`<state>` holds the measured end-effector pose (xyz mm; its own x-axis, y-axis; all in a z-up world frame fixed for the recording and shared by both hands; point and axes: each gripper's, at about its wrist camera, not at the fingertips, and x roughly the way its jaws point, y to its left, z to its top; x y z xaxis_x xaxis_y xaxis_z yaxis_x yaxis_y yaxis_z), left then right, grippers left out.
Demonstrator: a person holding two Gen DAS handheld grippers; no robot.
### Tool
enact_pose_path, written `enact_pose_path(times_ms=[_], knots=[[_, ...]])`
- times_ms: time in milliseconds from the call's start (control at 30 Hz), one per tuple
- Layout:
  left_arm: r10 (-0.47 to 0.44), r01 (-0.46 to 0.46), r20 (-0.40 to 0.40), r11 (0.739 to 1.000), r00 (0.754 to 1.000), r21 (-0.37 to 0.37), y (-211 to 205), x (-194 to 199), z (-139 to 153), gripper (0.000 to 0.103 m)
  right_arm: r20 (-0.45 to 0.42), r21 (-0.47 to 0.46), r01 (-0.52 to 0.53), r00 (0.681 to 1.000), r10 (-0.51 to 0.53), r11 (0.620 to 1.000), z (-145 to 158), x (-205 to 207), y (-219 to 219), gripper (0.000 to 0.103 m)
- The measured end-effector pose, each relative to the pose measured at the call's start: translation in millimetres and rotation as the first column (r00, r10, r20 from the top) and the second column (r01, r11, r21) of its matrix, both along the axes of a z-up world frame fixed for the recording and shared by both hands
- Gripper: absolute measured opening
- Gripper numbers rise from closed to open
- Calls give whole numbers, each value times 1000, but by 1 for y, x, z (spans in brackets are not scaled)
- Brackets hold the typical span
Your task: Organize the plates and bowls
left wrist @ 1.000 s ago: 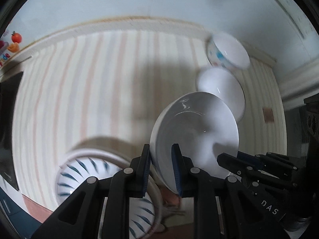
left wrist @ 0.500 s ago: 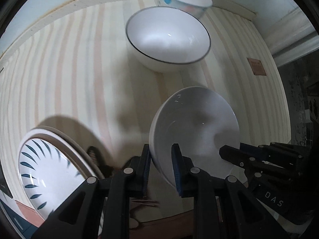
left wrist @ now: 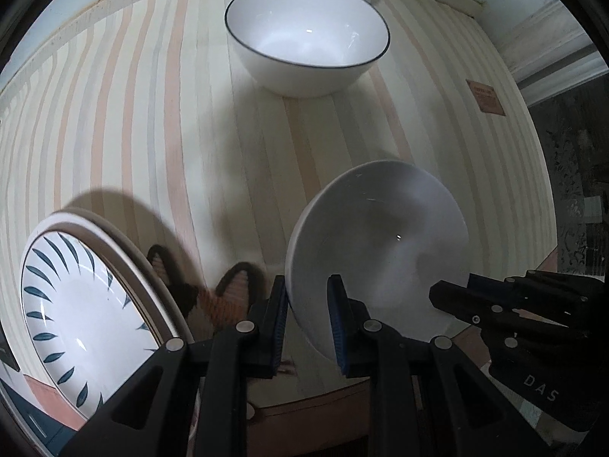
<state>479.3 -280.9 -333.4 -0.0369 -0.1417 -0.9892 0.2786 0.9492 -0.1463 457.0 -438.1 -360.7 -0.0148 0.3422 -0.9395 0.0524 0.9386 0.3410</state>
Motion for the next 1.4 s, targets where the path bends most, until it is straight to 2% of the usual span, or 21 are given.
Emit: enact_pose_path(times_ms=[300,400,467,567,600,667,733,800,833,967,1067,1167,1200,1233,1300,1400], knots=[[-3,3,-19,1000,1000,5,2,0,-2,19,-2,0,-5,1000,5,1000,3,1,2,18],[3,-3,-49,1000,999,-2,6,2,1,19,-17,6,-8,1000,8,1000,3,2,0,19],[17,-19,-55,999,998,-28,12,4,14,19,-41,20,-10,999,10,1000,3,6,-4,19],[33,-34,-25,997,999,-73,23,12,48,20,-14,48,11,1000,-10,999,16,11,-16,19],[37,-38,-7,996,999,-80,26,18,59,20,4,50,24,1000,-24,998,25,14,-22,21],[65,-61,39,994,997,-93,34,35,80,28,35,71,54,998,-57,996,41,22,-33,31],[98,-89,94,992,991,-93,39,59,91,41,81,101,89,992,-98,991,61,37,-44,48],[138,-129,125,988,982,-82,43,85,89,43,121,116,95,987,-109,989,71,55,-47,55],[158,-148,122,985,980,-83,45,97,85,43,138,117,104,983,-120,988,73,68,-48,55],[191,-186,60,979,980,-82,42,143,51,43,158,131,153,972,-174,979,63,111,-46,55],[172,-171,9,983,985,-66,37,160,27,43,157,87,177,969,-189,980,48,139,-40,55],[156,-157,-27,986,987,-53,28,168,9,43,132,59,174,975,-180,983,32,155,-29,51],[157,-158,-28,986,987,-50,27,169,7,42,125,47,170,977,-175,984,27,158,-26,45],[160,-161,-23,986,987,-49,27,170,5,33,112,37,165,979,-168,986,22,161,-23,33],[157,-157,-21,986,987,-57,23,172,0,19,89,38,161,983,-164,986,13,164,-21,19],[132,-132,-2,991,991,-39,15,172,-2,16,98,8,164,982,-164,986,9,163,-18,12]])
